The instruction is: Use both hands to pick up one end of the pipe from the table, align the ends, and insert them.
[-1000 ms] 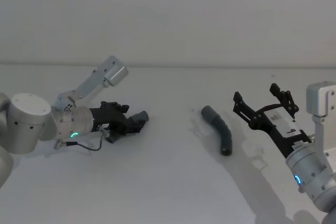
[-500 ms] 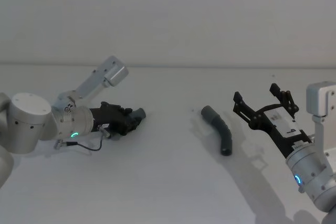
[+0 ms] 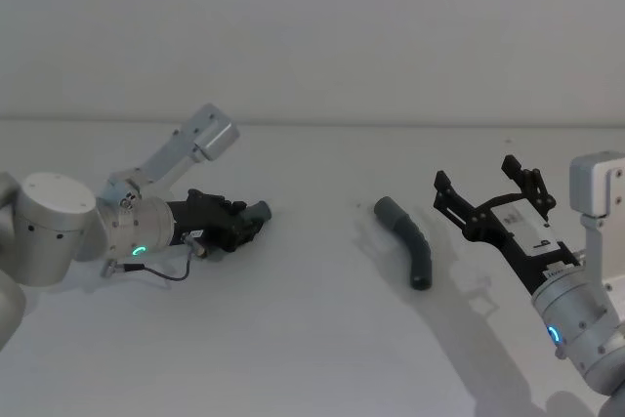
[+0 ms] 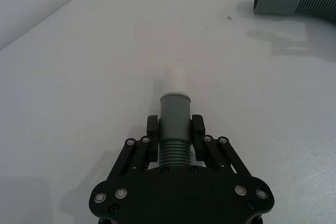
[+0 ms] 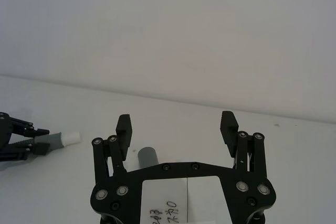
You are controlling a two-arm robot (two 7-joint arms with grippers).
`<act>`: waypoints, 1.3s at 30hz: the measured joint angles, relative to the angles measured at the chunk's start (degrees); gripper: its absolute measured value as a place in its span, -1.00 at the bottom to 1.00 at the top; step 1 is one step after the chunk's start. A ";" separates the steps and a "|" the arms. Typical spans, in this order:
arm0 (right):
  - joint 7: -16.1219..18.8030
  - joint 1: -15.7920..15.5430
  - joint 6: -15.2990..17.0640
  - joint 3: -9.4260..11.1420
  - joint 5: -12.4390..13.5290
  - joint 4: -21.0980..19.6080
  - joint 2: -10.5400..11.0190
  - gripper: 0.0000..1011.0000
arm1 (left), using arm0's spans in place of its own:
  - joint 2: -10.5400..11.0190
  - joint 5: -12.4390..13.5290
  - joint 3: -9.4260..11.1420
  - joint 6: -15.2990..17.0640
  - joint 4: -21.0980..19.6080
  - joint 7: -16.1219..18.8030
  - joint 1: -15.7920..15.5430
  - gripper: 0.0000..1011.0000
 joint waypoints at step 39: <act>10.83 9.06 18.96 -4.28 3.02 4.80 3.53 0.98 | 0.00 0.01 -0.01 0.00 0.00 0.01 0.00 -0.28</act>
